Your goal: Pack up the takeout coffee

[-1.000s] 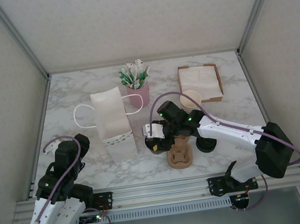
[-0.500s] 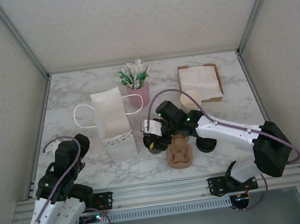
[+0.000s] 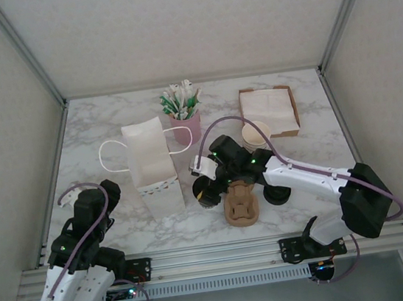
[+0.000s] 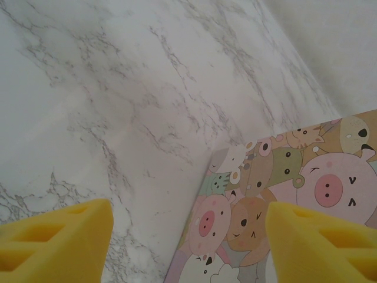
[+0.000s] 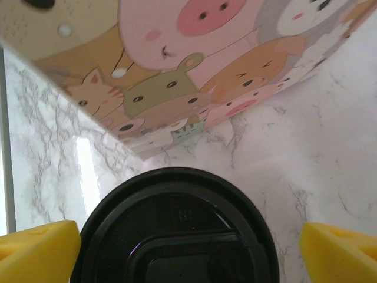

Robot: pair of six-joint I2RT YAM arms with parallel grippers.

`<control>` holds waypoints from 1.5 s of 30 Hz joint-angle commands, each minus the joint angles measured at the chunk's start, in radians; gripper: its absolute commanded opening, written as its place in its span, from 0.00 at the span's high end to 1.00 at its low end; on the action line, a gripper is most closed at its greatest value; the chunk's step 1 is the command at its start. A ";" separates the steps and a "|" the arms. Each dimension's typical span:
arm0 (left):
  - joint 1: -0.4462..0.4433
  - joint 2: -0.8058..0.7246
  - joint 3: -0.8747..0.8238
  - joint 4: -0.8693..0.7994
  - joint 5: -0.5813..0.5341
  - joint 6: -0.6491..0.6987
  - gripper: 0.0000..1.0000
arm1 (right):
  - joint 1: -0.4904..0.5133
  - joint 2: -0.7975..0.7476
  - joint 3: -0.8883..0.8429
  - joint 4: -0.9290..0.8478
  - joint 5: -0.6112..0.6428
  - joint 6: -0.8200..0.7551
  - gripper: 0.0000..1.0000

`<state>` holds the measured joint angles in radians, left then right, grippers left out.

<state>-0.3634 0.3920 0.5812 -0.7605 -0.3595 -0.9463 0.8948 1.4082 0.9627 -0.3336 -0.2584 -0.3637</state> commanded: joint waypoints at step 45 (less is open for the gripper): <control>-0.006 0.026 -0.303 0.202 0.195 -0.253 0.54 | 0.172 -0.103 0.009 -0.560 0.573 1.425 0.63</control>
<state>-0.3630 0.4004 0.3088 -0.6285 -0.2138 -1.1374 1.0924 1.2999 0.9947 -0.9230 0.2882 1.0721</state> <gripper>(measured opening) 0.462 0.361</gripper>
